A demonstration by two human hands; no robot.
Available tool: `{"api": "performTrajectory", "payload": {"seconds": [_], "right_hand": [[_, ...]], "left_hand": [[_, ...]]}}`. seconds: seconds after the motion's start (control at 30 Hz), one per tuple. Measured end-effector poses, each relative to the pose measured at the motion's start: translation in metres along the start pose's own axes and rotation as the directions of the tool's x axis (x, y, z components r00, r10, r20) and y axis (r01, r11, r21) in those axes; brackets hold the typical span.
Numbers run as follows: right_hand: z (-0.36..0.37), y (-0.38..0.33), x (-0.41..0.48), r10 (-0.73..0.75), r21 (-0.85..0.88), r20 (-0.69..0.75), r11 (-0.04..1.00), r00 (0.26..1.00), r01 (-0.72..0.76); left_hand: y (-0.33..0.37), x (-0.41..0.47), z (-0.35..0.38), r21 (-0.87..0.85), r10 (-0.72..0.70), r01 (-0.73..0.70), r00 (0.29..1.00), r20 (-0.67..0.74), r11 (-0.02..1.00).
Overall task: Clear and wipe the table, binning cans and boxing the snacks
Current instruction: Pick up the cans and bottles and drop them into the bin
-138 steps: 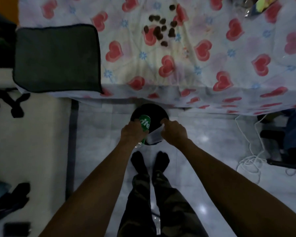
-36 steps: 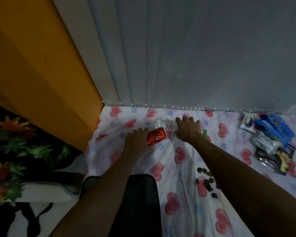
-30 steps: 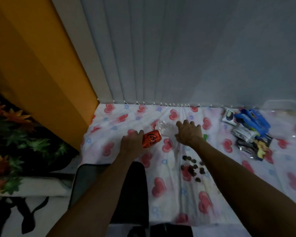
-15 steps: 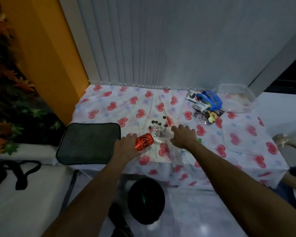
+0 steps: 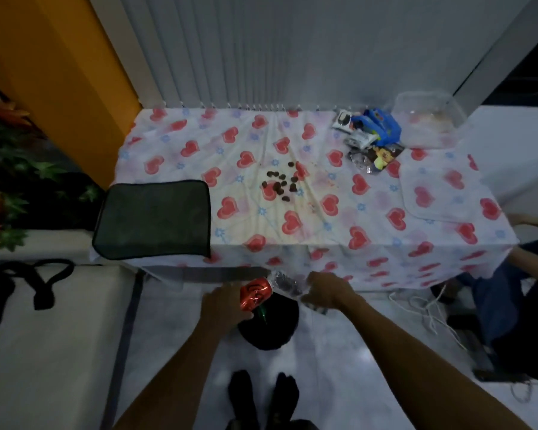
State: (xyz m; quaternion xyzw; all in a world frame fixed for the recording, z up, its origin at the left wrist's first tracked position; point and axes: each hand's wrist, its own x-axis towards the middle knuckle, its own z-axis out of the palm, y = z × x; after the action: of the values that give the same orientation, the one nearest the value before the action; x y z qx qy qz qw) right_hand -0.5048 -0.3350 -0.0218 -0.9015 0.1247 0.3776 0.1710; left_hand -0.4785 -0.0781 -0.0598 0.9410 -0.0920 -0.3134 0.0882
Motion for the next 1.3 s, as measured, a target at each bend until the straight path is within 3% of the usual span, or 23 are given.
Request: {"api": "performTrajectory", "payload": {"seconds": [0.13, 0.27, 0.43, 0.63, 0.77, 0.83, 1.3], "right_hand": [[0.082, 0.009, 0.042, 0.068, 0.171, 0.078, 0.982, 0.995, -0.081], [0.164, 0.018, 0.094, 0.166, 0.382, 0.172, 0.898, 0.971, -0.221], [0.239, 0.022, 0.165, 0.176, 0.545, 0.308, 0.773, 0.935, -0.325], [0.32, 0.042, 0.238, 0.203, 0.681, 0.442, 0.558, 0.874, -0.474], [0.367, 0.063, 0.273, 0.206, 0.697, 0.459, 0.52, 0.864, -0.494], [0.356, 0.058, 0.267, 0.241, 0.69, 0.466, 0.503, 0.852, -0.52], [0.314, 0.048, 0.257, 0.281, 0.758, 0.351, 0.476, 0.893, -0.447]], "left_hand": [[-0.005, 0.027, 0.069, -0.092, -0.068, 0.078, 0.992, 0.111, 0.993], [-0.011, 0.062, 0.142, -0.239, -0.175, 0.222, 0.964, 0.202, 0.945], [-0.022, 0.116, 0.215, -0.537, -0.294, 0.468, 0.877, 0.381, 0.701], [-0.036, 0.173, 0.282, -0.57, -0.361, 0.635, 0.769, 0.527, 0.521], [-0.035, 0.19, 0.306, -0.562, -0.352, 0.669, 0.738, 0.575, 0.486], [-0.033, 0.192, 0.31, -0.565, -0.352, 0.669, 0.739, 0.575, 0.482], [-0.016, 0.192, 0.289, -0.61, -0.333, 0.557, 0.829, 0.449, 0.564]]}}
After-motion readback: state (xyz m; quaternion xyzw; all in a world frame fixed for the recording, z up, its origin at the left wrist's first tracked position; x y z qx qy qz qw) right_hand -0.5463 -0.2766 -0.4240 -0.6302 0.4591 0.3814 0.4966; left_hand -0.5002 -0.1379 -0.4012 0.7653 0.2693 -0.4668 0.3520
